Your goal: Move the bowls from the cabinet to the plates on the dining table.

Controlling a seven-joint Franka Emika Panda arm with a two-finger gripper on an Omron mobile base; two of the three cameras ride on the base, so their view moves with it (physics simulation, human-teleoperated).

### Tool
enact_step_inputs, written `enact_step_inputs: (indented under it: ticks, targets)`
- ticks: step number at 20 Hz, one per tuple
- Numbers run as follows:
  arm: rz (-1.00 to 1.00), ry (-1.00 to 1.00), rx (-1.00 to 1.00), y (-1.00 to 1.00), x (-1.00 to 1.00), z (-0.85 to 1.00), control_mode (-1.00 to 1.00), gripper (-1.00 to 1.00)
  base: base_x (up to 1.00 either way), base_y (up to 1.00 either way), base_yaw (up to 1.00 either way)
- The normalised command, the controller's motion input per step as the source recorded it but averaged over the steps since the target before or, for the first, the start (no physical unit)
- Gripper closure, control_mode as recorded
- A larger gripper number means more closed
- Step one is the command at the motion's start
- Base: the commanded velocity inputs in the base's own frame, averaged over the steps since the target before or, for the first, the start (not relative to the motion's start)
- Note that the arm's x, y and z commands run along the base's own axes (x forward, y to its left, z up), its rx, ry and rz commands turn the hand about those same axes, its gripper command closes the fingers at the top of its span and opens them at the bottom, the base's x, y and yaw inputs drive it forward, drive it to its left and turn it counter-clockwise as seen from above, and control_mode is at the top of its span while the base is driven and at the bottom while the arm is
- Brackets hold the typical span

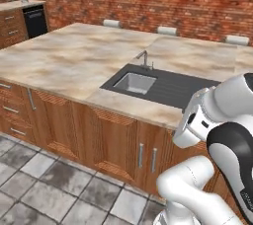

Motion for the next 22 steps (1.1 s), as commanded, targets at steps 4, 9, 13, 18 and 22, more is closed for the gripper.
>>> enact_step_inputs:
  ticks: [4,9,13,18,22]
  targets:
    - [0.00,0.00,0.00,0.00,0.00,0.00,1.00,-1.00,0.00,0.80,0.53]
    - [0.00,0.00,0.00,0.00,0.00,0.00,1.00,-1.00,-0.02,0.58,0.56]
    - [0.00,0.00,0.00,0.00,0.00,0.00,1.00,-1.00,-0.07,0.40,0.58]
    - [0.00,0.00,0.00,0.00,0.00,0.00,1.00,-1.00,-0.06,0.13,0.57]
    - [0.00,0.00,0.00,0.00,0.00,0.00,1.00,-1.00,0.00,0.00,0.55]
